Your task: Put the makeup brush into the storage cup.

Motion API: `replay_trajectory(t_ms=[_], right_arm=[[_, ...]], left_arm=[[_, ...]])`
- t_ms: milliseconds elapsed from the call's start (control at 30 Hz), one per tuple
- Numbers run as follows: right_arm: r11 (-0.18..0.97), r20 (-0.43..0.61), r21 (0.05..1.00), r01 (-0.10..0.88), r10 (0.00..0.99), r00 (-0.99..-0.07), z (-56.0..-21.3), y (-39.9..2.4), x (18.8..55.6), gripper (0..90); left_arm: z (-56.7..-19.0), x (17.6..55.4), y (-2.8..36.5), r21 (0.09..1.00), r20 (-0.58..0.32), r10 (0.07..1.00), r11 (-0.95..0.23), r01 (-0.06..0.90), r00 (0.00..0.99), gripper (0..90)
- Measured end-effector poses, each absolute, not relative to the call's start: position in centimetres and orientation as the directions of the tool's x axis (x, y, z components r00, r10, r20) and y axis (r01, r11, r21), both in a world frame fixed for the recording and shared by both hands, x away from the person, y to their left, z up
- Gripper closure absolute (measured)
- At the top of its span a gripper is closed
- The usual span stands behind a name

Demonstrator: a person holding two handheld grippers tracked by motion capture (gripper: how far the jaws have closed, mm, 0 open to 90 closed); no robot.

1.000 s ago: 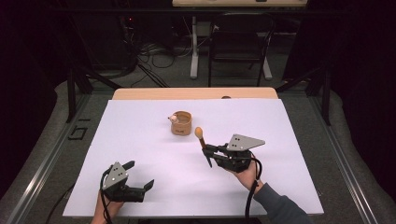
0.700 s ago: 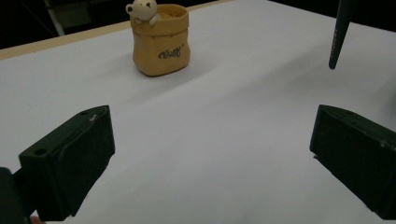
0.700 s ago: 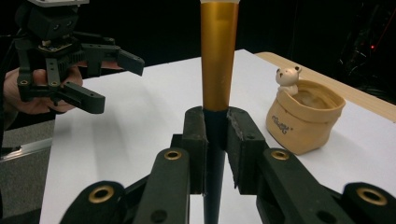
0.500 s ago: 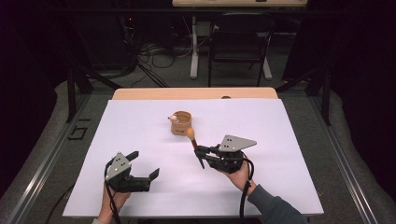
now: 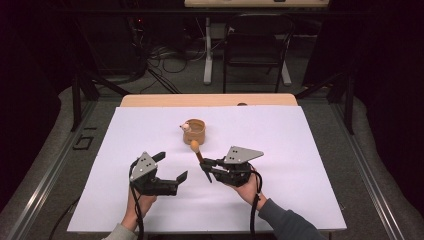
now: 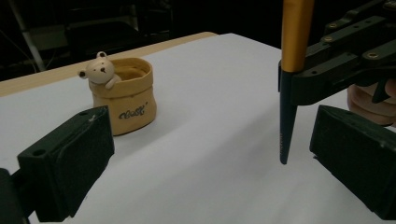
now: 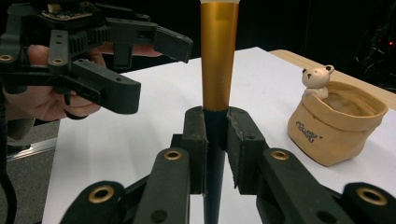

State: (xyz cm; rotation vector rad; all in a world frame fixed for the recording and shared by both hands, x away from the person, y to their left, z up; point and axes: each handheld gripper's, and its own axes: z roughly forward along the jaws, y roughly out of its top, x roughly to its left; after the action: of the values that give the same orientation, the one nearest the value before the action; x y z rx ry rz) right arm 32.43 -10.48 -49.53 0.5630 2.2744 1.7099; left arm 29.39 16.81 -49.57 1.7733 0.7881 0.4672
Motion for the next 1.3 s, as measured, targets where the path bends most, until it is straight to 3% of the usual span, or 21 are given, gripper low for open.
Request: replay_trajectory(t_ms=[533,600,633,733,900,1300], right_arm=[[0.243,0.017,0.96,0.139,0.443,-0.896,-49.5,-9.8,32.0,78.7],[0.239,0.02,0.961,0.139,0.443,-0.896,-49.6,-9.7,32.0,78.7],[0.237,0.024,0.961,0.144,0.446,-0.895,-49.7,-9.8,32.1,78.7],[0.239,0.026,0.96,0.148,0.45,-0.893,-49.8,-9.8,32.1,78.7],[0.25,0.02,0.957,0.147,0.447,-0.894,-50.1,-9.5,32.0,78.7],[0.281,-0.012,0.952,0.124,0.438,-0.899,-50.2,-9.0,31.7,78.7]], left_arm=[[-47.8,29.6,15.0,0.953,-0.1,0.706,-0.135,0.272,0.701,2.4],[-47.7,29.7,14.6,0.953,-0.104,0.706,-0.132,0.274,0.701,7.1],[-47.7,29.8,14.5,0.952,-0.105,0.702,-0.133,0.275,0.704,13.9],[-47.9,30.0,14.2,0.951,-0.115,0.695,-0.13,0.28,0.71,18.5],[-47.6,29.7,14.0,0.957,-0.117,0.673,-0.12,0.263,0.73,39.1],[-47.6,29.6,13.5,0.963,-0.145,0.623,-0.088,0.254,0.769,64.7]])
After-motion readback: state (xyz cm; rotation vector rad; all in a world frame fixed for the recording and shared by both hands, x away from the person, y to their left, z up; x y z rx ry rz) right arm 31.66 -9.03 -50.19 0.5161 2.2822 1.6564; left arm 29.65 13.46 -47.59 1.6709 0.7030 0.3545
